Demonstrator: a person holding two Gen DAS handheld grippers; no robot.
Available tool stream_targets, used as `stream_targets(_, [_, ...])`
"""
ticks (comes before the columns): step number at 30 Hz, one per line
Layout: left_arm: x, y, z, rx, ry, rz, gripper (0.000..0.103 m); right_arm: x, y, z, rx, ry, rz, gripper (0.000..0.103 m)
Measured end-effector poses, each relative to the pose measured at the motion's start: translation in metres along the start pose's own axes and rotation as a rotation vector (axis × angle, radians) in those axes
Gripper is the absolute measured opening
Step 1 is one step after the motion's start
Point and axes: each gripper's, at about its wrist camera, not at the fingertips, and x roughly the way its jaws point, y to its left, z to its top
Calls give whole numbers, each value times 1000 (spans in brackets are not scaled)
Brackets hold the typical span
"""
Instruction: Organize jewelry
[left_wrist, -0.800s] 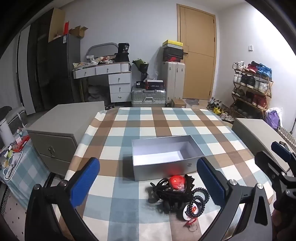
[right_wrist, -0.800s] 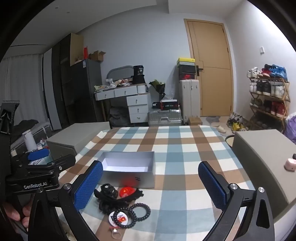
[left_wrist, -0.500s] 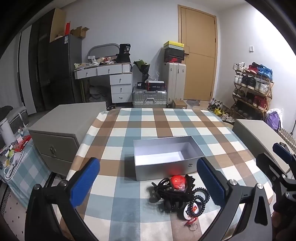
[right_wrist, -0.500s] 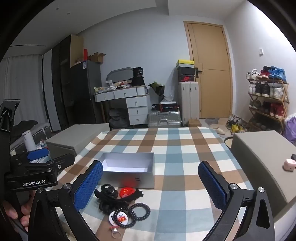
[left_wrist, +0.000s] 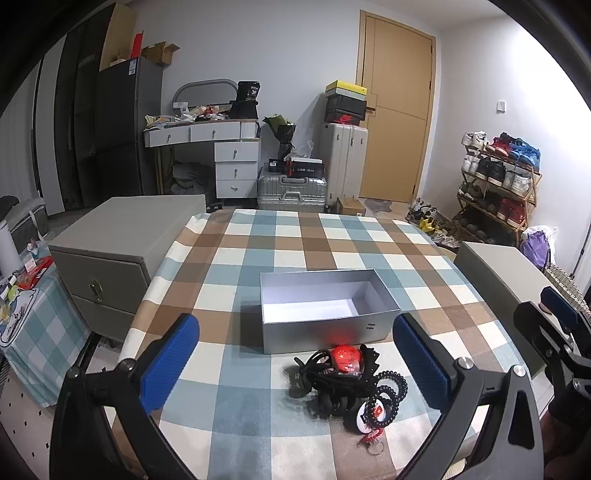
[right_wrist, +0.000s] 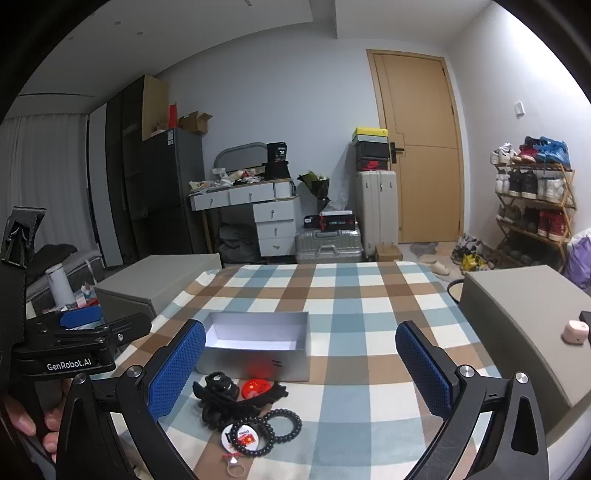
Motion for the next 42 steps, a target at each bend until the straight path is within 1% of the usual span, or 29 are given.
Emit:
stream_targets(4, [-1,-3,-1,9,1,-4,102,-3,0,-1,-1,-6,4,103])
stream_targets(12, [1,4,-5,-10,18,-16,102,-3,0,-3,-1,3,-1,103])
stream_targets(27, [3,4,-11,-7,34,-33,102,0,-2,-6,3,11,-3,103])
stream_targets(34, [3,5,-11,-10,39,-38,102,-3,-2,-8,2,13,23,103])
stream_targets(42, [3,6,-11,-12,41,-41,102,-4,0,-9,3,14,21,103])
